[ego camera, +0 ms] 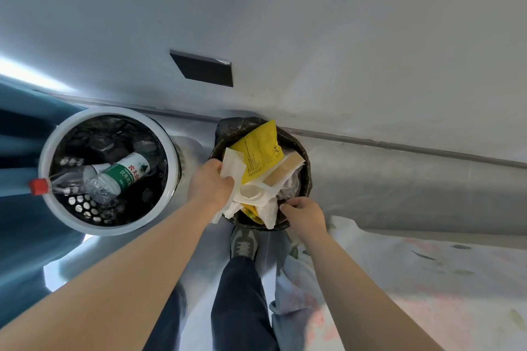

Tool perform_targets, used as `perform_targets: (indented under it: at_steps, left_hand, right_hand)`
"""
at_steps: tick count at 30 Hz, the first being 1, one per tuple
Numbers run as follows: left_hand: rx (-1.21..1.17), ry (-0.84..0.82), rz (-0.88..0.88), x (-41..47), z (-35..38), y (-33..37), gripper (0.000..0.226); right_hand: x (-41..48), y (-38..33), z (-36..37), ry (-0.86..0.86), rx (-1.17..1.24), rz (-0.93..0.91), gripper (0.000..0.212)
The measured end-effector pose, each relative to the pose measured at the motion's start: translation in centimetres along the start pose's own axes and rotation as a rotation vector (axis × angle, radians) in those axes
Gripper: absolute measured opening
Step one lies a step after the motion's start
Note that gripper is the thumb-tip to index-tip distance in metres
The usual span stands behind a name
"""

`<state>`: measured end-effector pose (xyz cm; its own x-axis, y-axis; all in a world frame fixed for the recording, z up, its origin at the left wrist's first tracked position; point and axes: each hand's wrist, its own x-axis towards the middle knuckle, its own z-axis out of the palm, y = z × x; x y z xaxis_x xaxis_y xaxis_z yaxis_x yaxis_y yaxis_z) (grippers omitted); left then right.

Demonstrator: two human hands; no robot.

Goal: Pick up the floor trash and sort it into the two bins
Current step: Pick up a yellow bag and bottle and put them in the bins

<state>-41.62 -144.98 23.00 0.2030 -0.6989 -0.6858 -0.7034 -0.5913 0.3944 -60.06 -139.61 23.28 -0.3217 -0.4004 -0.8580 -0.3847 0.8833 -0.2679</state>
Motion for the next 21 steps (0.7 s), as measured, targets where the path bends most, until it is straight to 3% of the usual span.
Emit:
perform_targets:
  at_steps: [3, 7, 11, 13, 17, 21]
  left_hand:
    - [-0.046, -0.020, 0.033, 0.5, 0.4, 0.2, 0.022]
    - [-0.147, -0.209, 0.063, 0.7, 1.3, 0.6, 0.055]
    - [-0.067, -0.291, 0.104, 0.2, 1.7, 0.2, 0.054]
    - [-0.026, -0.320, 0.121, -0.1, 1.7, 0.0, 0.052]
    - [0.032, -0.314, 0.117, 0.0, 2.1, -0.5, 0.051]
    - [0.126, -0.312, 0.145, 1.3, 2.8, -2.0, 0.052]
  right_hand:
    - [0.2, -0.4, -0.6, 0.041, -0.024, -0.039, 0.028]
    - [1.1, -1.1, -0.8, 0.021, -0.067, -0.070, 0.042]
    - [0.9, -1.3, -0.9, 0.020, -0.084, -0.107, 0.045]
    - [0.3, -1.3, -0.8, 0.079, -0.191, -0.249, 0.046]
    - [0.9, -2.6, 0.0, 0.150, -0.549, -0.718, 0.057]
    - [4.2, -4.6, 0.9, 0.081, -0.823, -0.770, 0.067]
